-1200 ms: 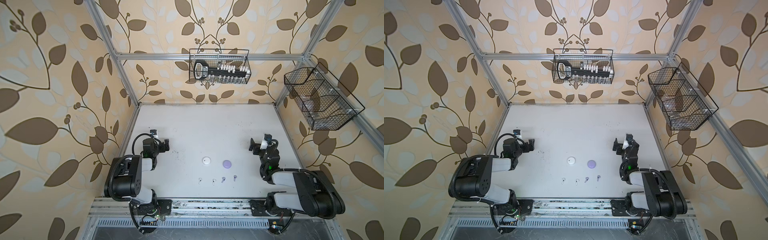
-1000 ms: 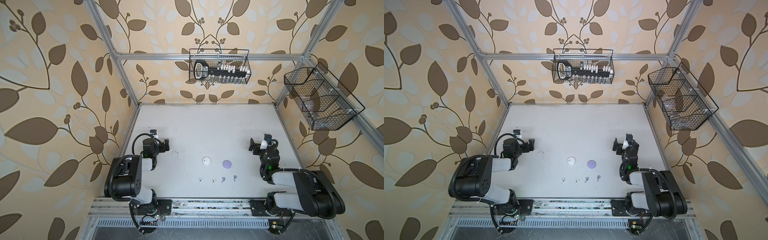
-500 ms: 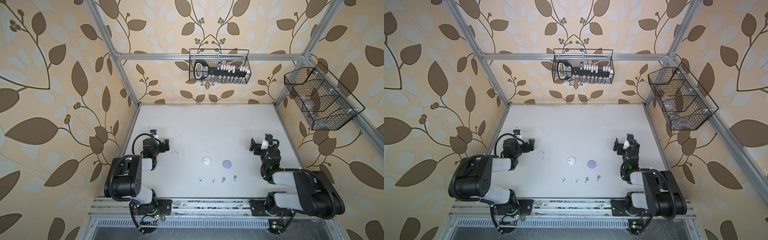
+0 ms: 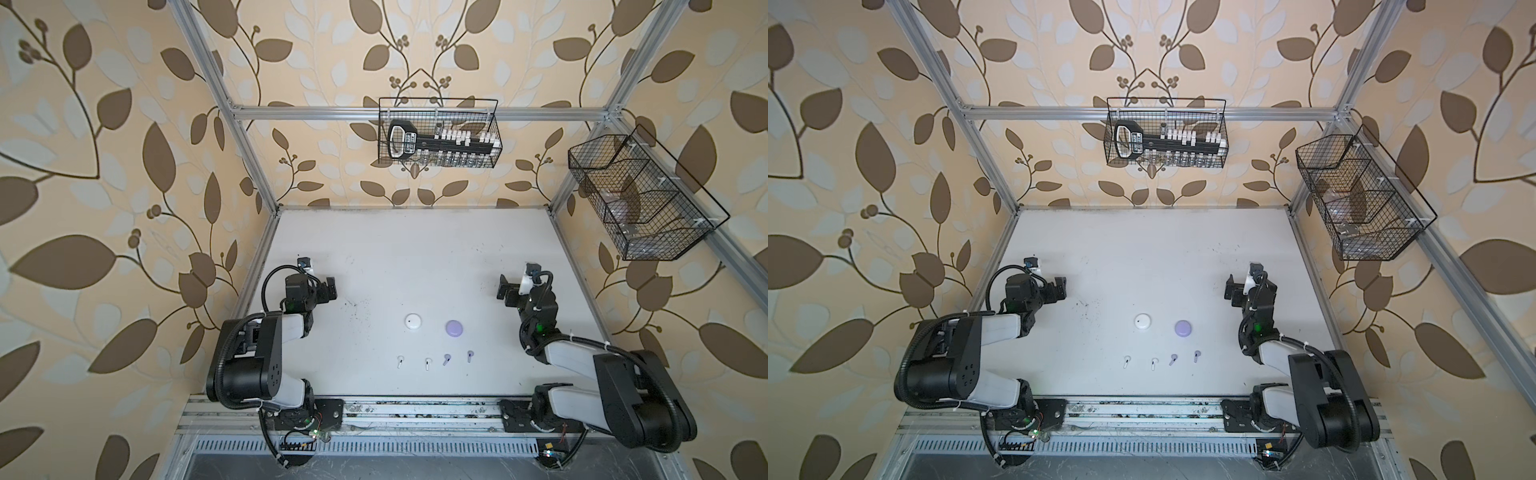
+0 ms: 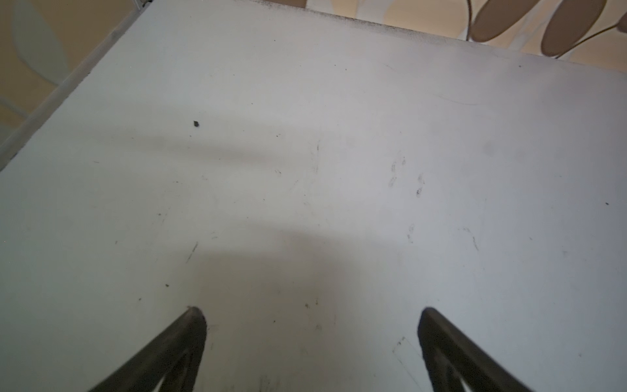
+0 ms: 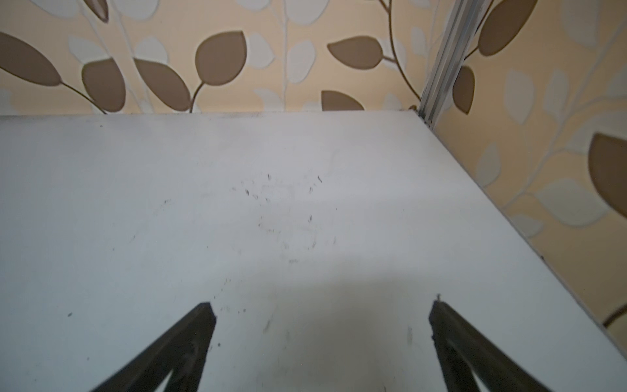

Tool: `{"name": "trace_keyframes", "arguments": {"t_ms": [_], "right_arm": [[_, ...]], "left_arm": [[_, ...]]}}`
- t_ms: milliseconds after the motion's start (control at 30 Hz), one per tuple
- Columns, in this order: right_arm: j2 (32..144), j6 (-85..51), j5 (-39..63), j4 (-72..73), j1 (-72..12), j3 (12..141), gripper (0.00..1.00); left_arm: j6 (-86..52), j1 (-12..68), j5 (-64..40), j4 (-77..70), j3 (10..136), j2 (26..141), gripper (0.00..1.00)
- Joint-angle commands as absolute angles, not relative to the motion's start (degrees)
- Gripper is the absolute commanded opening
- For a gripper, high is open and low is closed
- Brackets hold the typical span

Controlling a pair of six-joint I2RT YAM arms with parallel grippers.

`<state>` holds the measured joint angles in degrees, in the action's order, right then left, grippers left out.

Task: Insert wireless bluetooth earbuds into charging case
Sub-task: Pick up the charging case from the center of the table.

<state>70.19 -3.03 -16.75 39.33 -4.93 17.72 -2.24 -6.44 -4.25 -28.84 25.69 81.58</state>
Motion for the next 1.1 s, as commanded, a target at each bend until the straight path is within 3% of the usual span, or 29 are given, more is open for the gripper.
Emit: {"name": "trace_keyframes", "arguments": {"t_ms": [0,167,300,433,700,1067], "right_arm": [[65.6,-6.8,-24.0,18.1,-6.5,29.1,1.00],[65.5,-23.7,-36.6,-9.3,-12.4,45.3,1.00],[65.6,-29.0,-37.3,-21.0,-20.2,49.6,1.00],[64.2,-30.6,-30.6,-25.2,-30.1,47.9,1.00],[68.7,-35.7,-32.6,-32.0,-50.4,47.4,0.98],[71.2,-50.2,-24.9,-24.1,-52.4,38.8,0.87]], "left_arm": [[-3.7,-6.6,-2.8,-13.7,34.2,74.8,0.99],[-2.1,-6.5,-11.5,6.1,44.6,74.3,0.99],[1.2,-4.3,-17.4,21.9,51.8,77.6,0.99],[5.3,0.1,-19.7,30.4,53.5,77.3,0.99],[11.2,7.1,-29.1,29.7,46.4,71.0,0.99],[12.1,8.5,-33.1,25.5,41.0,64.8,0.99]]}}
